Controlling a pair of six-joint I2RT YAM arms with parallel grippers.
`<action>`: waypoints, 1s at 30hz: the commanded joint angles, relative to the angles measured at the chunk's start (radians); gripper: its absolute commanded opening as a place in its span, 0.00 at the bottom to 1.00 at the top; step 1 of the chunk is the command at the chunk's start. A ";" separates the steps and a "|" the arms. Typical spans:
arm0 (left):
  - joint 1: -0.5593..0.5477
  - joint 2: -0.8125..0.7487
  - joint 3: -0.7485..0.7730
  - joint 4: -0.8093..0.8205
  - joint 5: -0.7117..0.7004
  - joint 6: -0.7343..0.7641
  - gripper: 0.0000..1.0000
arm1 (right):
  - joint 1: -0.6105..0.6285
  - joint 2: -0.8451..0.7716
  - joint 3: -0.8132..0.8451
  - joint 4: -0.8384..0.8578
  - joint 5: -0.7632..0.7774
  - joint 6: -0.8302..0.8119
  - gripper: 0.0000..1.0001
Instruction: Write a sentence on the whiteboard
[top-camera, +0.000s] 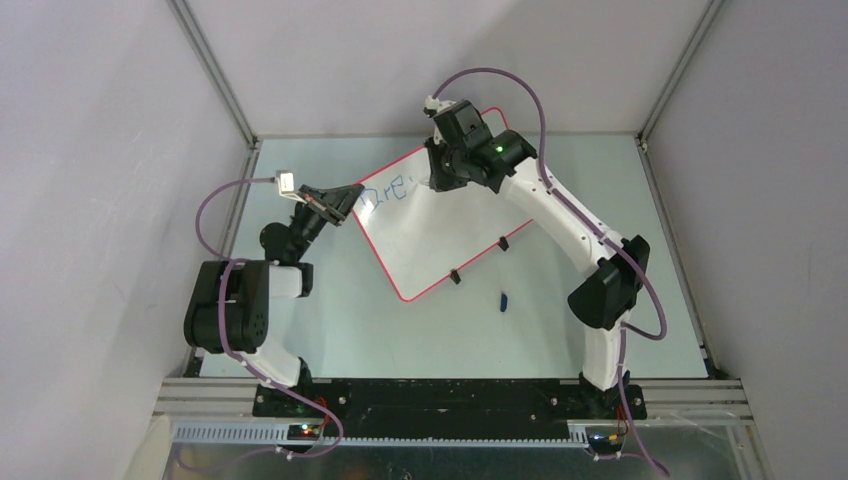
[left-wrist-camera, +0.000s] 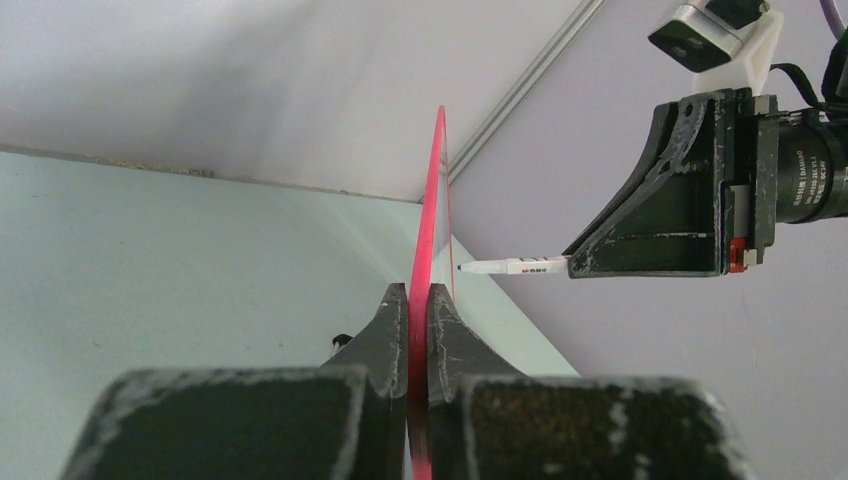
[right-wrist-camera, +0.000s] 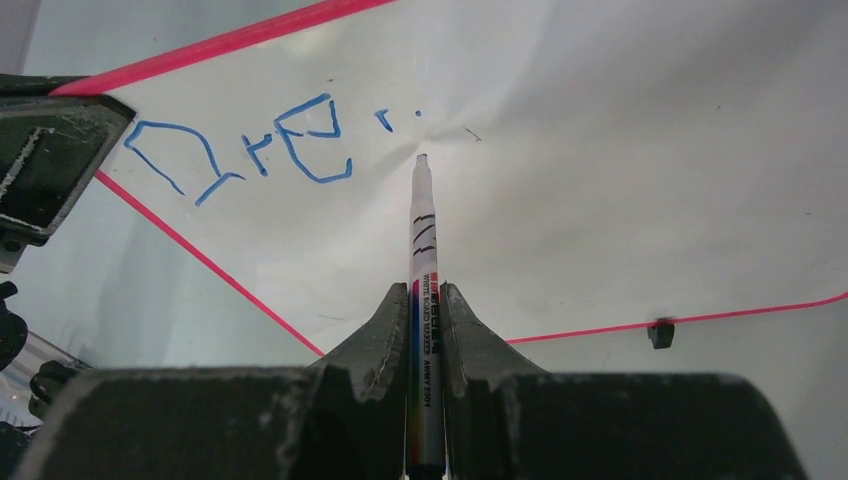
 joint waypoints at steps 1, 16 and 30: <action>-0.021 -0.018 -0.023 0.023 0.072 0.116 0.02 | -0.007 -0.056 -0.001 0.056 0.010 0.006 0.00; -0.021 -0.019 -0.023 0.024 0.072 0.116 0.02 | -0.051 -0.234 -0.326 0.373 -0.168 0.092 0.00; -0.020 -0.020 -0.026 0.023 0.071 0.118 0.02 | -0.011 -0.231 -0.299 0.355 -0.072 0.021 0.00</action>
